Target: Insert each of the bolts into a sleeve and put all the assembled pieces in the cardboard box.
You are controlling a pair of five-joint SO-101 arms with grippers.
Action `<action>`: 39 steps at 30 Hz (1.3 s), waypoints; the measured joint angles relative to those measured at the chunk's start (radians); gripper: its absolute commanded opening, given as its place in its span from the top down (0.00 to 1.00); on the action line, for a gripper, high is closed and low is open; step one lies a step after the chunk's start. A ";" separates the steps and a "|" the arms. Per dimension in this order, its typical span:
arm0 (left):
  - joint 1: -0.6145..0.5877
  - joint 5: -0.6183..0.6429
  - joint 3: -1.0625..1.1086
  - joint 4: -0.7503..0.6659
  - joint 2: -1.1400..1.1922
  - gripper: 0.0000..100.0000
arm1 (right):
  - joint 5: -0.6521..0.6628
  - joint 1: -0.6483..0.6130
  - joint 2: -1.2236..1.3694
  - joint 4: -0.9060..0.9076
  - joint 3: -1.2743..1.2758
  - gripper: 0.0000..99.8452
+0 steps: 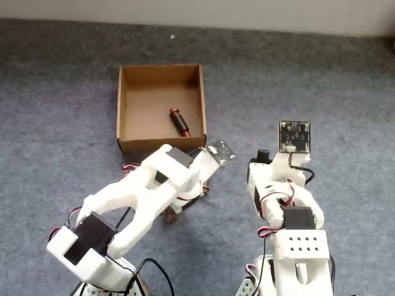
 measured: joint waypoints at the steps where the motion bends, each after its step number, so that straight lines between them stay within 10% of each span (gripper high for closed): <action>1: 0.000 0.020 0.000 0.000 -0.009 1.00 | 0.000 0.000 0.000 0.000 0.000 1.00; 23: -0.428 0.713 0.172 -0.003 -0.617 0.99 | 0.000 0.000 0.000 0.000 0.000 1.00; 33: -0.552 1.231 0.462 -0.241 -0.795 0.99 | 0.000 0.000 0.000 0.000 0.000 1.00; 39: -0.555 1.275 0.569 -0.322 -0.893 0.74 | 0.000 0.000 0.000 -0.002 0.023 1.00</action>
